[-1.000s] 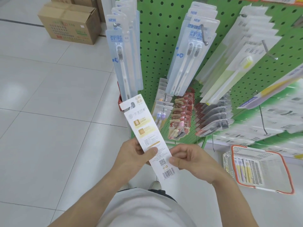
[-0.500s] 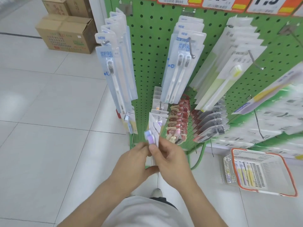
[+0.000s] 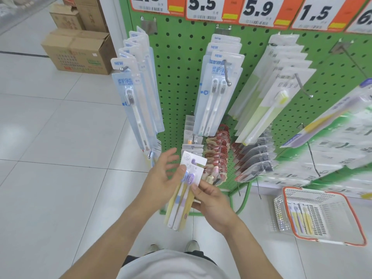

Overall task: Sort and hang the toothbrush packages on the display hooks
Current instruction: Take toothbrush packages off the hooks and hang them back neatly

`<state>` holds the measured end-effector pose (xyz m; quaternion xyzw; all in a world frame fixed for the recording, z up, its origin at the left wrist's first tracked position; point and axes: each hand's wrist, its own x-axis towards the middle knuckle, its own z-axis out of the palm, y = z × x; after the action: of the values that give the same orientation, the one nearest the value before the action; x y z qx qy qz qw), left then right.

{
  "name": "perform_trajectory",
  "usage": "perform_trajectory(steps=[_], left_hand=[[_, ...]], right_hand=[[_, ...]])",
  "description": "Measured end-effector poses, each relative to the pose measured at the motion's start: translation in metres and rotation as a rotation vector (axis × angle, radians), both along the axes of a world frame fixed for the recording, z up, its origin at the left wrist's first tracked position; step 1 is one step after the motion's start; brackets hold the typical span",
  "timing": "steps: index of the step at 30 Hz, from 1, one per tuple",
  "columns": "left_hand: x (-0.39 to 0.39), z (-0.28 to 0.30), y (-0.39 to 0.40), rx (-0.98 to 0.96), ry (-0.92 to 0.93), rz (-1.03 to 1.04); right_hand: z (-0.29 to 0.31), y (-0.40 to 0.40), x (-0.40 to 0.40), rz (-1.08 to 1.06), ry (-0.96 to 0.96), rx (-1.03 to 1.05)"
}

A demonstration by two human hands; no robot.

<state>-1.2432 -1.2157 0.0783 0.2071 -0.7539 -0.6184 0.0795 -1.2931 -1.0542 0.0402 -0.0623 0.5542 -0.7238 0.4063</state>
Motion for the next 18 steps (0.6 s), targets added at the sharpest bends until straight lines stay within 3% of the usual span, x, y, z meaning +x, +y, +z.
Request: perform_trajectory(steps=[5, 12, 18], left_hand=[[-0.013, -0.012, -0.001, -0.125, 0.027, 0.017], [-0.026, -0.020, 0.001, -0.096, 0.061, 0.210], [-0.030, -0.016, 0.006, -0.079, 0.094, 0.226]], right_hand=[[-0.009, -0.005, -0.007, 0.012, -0.003, 0.056], [-0.013, -0.012, -0.007, -0.003, 0.012, 0.090], [-0.008, -0.011, -0.009, -0.052, 0.011, 0.100]])
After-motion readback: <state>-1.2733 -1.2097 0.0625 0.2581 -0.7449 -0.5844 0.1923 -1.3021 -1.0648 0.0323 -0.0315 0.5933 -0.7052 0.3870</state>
